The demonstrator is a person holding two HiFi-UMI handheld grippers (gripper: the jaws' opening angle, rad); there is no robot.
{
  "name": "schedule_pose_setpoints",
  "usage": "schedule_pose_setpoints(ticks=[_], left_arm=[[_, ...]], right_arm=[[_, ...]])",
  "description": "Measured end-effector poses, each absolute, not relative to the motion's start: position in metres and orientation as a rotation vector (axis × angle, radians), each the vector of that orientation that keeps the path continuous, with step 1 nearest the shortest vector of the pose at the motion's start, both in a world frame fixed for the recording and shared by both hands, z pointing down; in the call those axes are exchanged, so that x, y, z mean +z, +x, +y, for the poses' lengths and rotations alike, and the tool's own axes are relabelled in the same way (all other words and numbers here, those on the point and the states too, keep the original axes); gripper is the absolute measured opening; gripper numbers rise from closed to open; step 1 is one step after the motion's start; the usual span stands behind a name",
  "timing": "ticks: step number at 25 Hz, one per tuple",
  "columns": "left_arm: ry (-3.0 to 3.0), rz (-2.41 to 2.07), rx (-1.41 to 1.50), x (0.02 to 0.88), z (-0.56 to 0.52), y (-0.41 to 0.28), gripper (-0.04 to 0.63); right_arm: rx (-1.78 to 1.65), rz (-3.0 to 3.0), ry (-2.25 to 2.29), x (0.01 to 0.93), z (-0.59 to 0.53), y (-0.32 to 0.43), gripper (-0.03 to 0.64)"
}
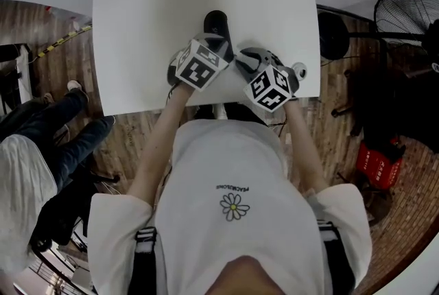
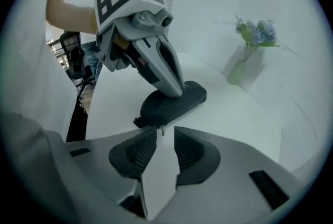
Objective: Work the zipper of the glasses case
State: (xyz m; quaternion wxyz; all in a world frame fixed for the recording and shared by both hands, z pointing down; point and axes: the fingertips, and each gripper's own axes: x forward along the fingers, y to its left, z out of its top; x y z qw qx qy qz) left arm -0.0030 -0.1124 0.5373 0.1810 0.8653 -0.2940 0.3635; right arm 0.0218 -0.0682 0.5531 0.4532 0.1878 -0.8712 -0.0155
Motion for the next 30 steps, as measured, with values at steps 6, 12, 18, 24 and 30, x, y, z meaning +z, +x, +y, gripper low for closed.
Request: schedule_pose_setpoints(ticks=[6,12,18,24,30], left_arm=[[2.452,-0.833,1.083,0.539,-0.111,0.001,0.015],[2.433,-0.840,1.056,0.538,-0.111,0.001,0.015],[2.432,-0.835,1.042,0.539,-0.112,-0.001,0.015],[2.434,-0.816,1.031,0.540,-0.113,-0.002,0.015],[2.445,-0.820,1.039,0.538,-0.113,0.000,0.015]], right_arm=[[-0.096,-2.151,0.258,0.573,-0.070,0.017,0.091],[-0.119,-2.102,0.207,0.585,-0.071,0.019,0.069],[-0.145,-2.075,0.197,0.591,-0.063,0.019,0.009],[-0.005,-2.107,0.166,0.583,-0.049,0.020,0.008],[0.046,-2.109,0.299,0.581,-0.056,0.024,0.008]])
